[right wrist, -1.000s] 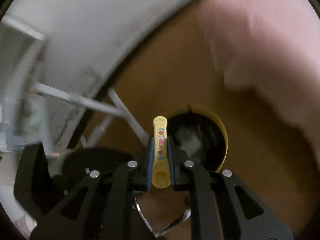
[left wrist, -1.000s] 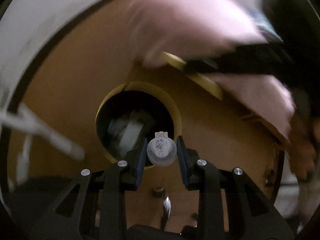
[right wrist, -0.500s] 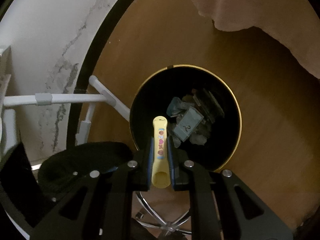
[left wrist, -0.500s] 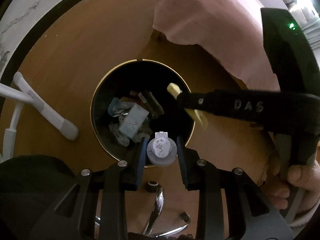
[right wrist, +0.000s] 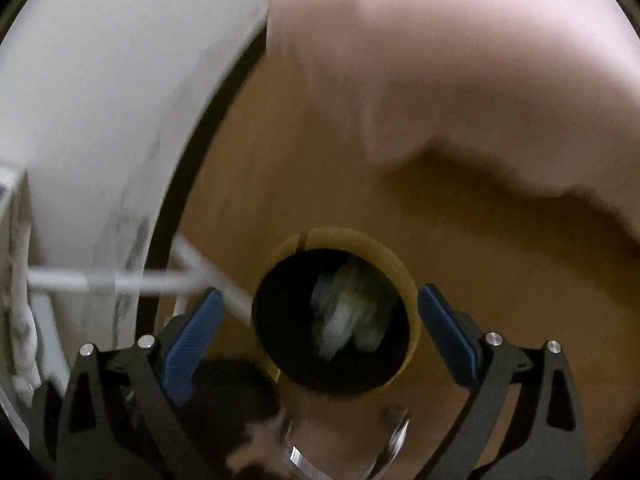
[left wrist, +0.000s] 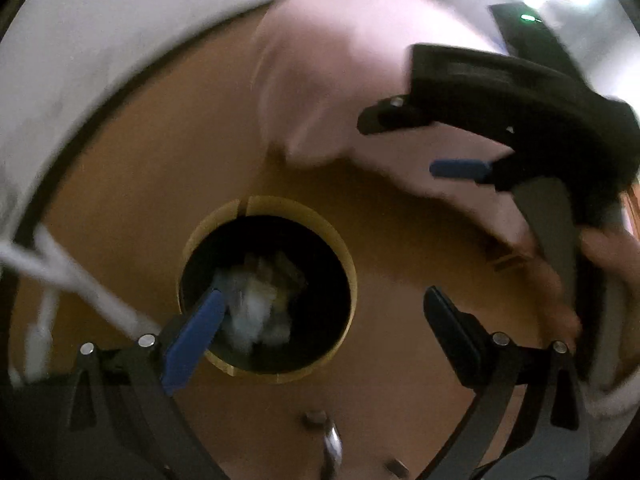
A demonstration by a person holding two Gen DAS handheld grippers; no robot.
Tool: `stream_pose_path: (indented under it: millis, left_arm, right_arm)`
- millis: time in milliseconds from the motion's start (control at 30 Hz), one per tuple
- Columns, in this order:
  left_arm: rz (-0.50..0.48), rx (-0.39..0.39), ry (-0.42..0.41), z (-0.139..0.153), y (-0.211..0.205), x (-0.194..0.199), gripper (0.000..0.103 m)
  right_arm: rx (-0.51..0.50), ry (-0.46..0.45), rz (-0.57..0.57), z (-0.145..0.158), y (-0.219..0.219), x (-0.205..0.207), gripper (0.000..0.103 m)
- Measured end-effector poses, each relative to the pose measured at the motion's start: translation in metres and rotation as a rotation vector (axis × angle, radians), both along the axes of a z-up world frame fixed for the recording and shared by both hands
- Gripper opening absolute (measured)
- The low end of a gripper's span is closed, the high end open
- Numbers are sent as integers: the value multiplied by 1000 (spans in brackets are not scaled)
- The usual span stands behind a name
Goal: Collect trash
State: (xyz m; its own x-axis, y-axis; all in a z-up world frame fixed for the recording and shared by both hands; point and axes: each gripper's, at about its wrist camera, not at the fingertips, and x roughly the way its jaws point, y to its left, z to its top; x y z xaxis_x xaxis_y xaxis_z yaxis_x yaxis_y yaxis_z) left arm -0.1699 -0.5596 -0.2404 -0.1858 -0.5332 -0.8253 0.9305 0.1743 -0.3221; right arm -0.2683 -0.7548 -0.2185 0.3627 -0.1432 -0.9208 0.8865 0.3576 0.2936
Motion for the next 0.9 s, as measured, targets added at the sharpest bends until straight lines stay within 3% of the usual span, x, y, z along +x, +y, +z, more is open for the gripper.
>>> stream_pose_path:
  millis: [167,267,367,467,567,633,733,900]
  left_arm:
    - [-35,-417,-152,147,51,-19,97]
    - [103,-632,-346,222,108,-9,97]
    - [359,-713,-528,268,165,31,97]
    - [616,-624,-615,284,222,92,97]
    - [871,-440,-662,278,286,151,97]
    - [1045,-255,-696,264,329,189,97]
    - [1203,-70,-677,236,381,231,97]
    - [1300,24,-662,212,436,256,97]
  right_arm:
    - [-649,-6,-88,172,42,-15,96]
    - [-862,-78,-164,239,84,-5,96]
    - [-878,-219,-100,263,121,32,96]
    - [-824,-347,180,263,178,116,96]
    - [-791,-413,446,259,249,190,96]
    - [-756,-469,613,257,309,236,96]
    - [-685,-507,796,249,381,282,96]
    - [-665,-476,922,229,454,327,96]
